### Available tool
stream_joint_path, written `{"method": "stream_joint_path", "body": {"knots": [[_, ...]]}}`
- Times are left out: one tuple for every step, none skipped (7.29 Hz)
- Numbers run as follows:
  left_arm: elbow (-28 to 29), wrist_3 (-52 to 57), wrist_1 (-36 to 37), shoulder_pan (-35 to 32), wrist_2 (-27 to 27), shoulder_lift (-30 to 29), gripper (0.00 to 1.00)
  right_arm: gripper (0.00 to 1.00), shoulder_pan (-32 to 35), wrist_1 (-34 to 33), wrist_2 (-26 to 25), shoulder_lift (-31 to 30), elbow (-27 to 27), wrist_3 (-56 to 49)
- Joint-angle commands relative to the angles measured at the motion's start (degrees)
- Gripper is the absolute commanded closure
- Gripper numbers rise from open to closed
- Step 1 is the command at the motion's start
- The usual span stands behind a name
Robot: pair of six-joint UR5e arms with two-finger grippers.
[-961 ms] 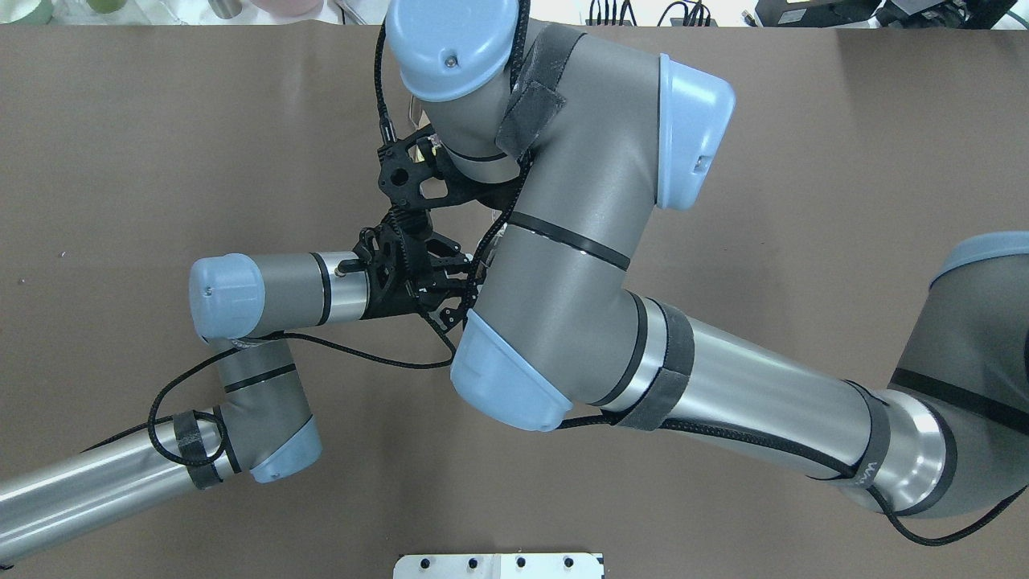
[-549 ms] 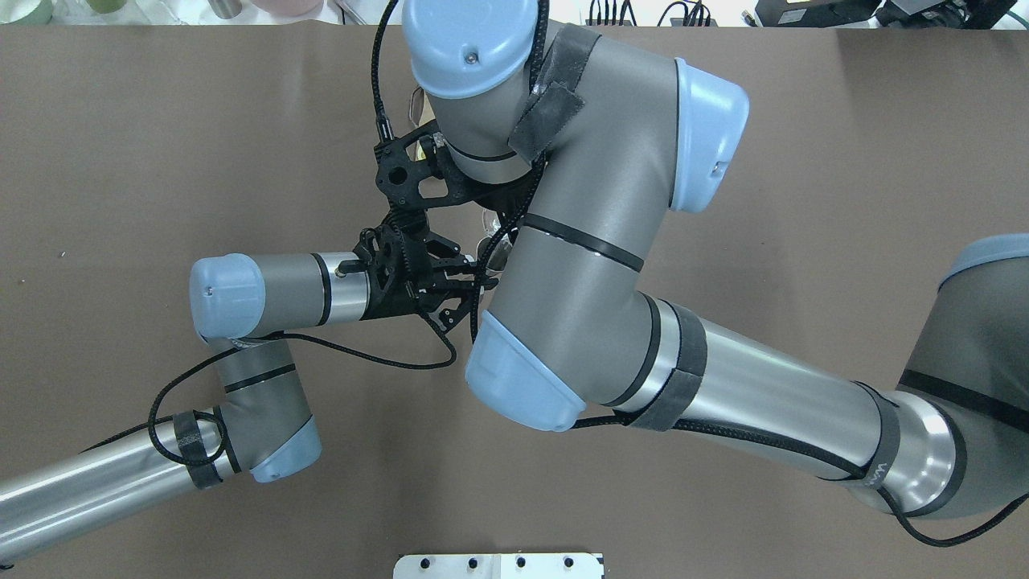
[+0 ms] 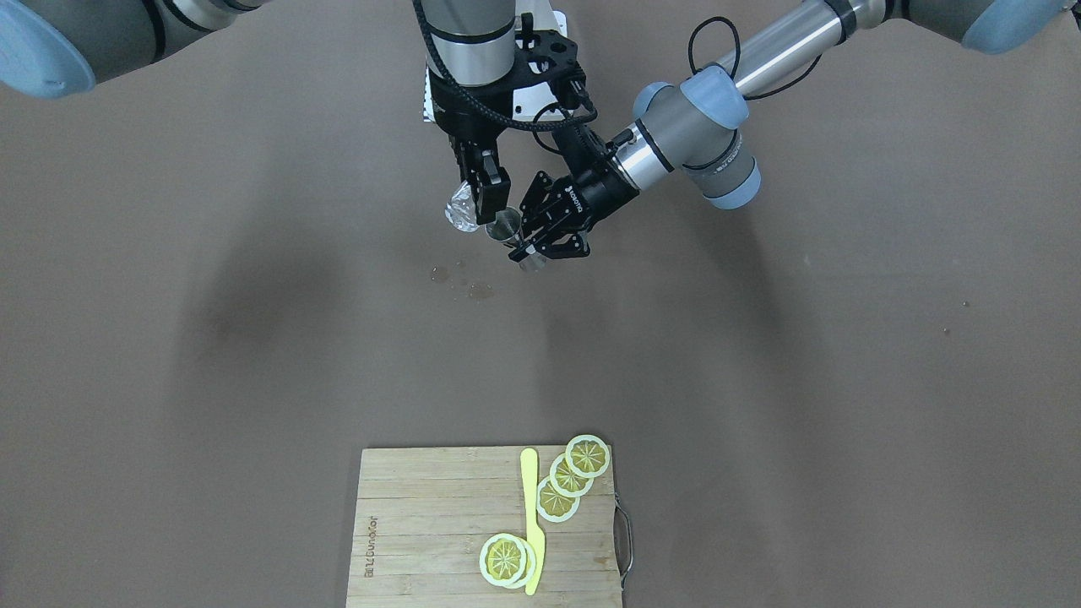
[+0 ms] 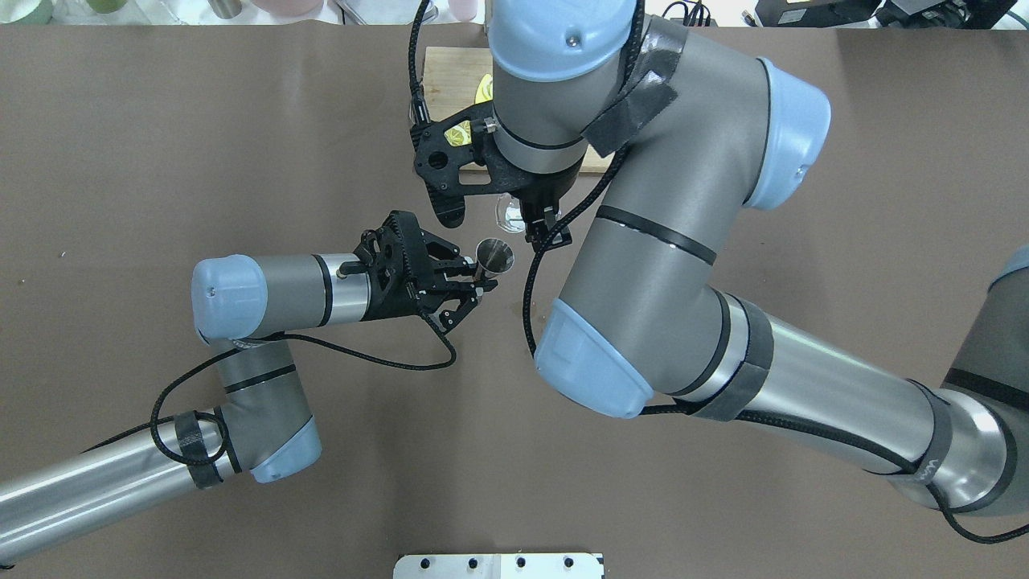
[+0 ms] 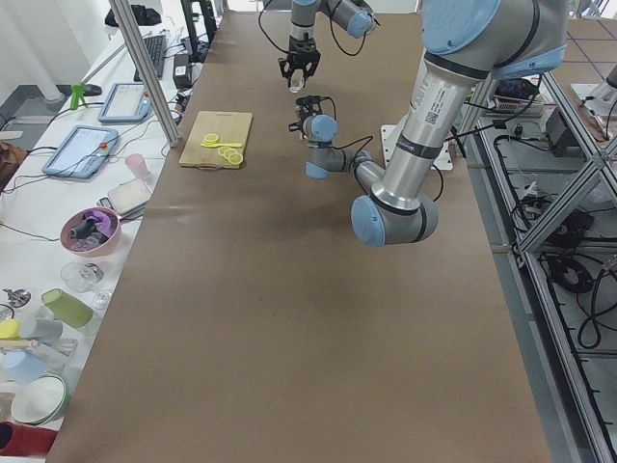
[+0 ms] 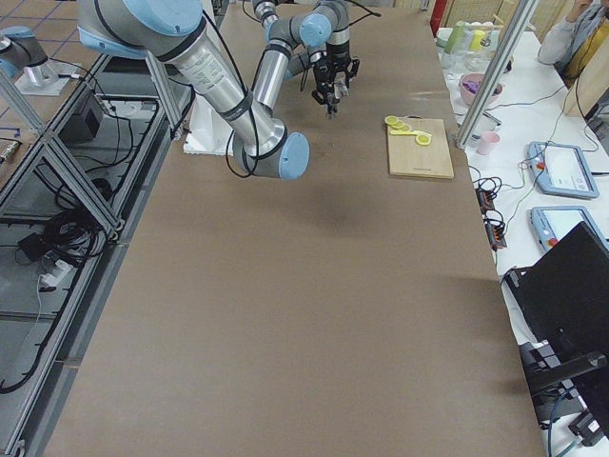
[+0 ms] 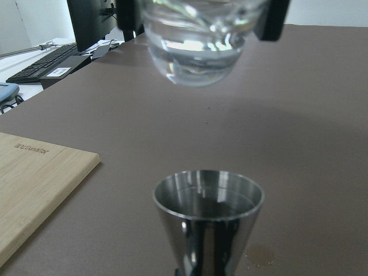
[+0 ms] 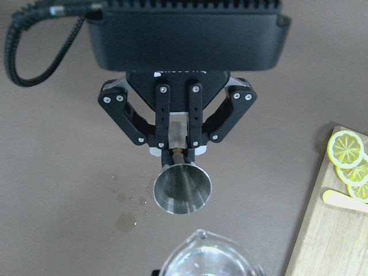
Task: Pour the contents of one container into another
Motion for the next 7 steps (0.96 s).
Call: {"method": "stream_joint_path", "body": {"knots": [[0.0, -0.2, -0.1, -0.2, 0.0, 0.0, 1.00, 1.00, 4.8, 7.3, 5.4, -5.0, 2.4, 0.0], [-0.1, -0.3, -0.3, -0.4, 0.0, 0.0, 1.00, 1.00, 6.9, 10.8, 7.5, -10.1, 6.1, 0.1], [-0.5, -0.4, -0.4, -1.7, 0.0, 0.3, 1.00, 1.00, 9.0, 13.5, 9.3, -14.1, 8.7, 0.1], [-0.7, -0.5, -0.4, -3.5, 0.0, 0.8, 1.00, 1.00, 11.4, 18.0, 11.9, -17.7, 9.3, 0.0], [-0.8, -0.5, -0.4, -5.0, 0.0, 1.0, 1.00, 1.00, 13.6, 22.9, 14.6, -21.6, 9.3, 0.0], [-0.8, -0.6, -0.5, -6.0, 0.1, 1.7, 1.00, 1.00, 15.1, 27.9, 17.0, -25.5, 9.2, 0.0], [-0.7, -0.6, -0.5, -7.5, 0.2, 2.0, 1.00, 1.00, 17.1, 33.2, 19.7, -29.4, 8.8, 0.0]]}}
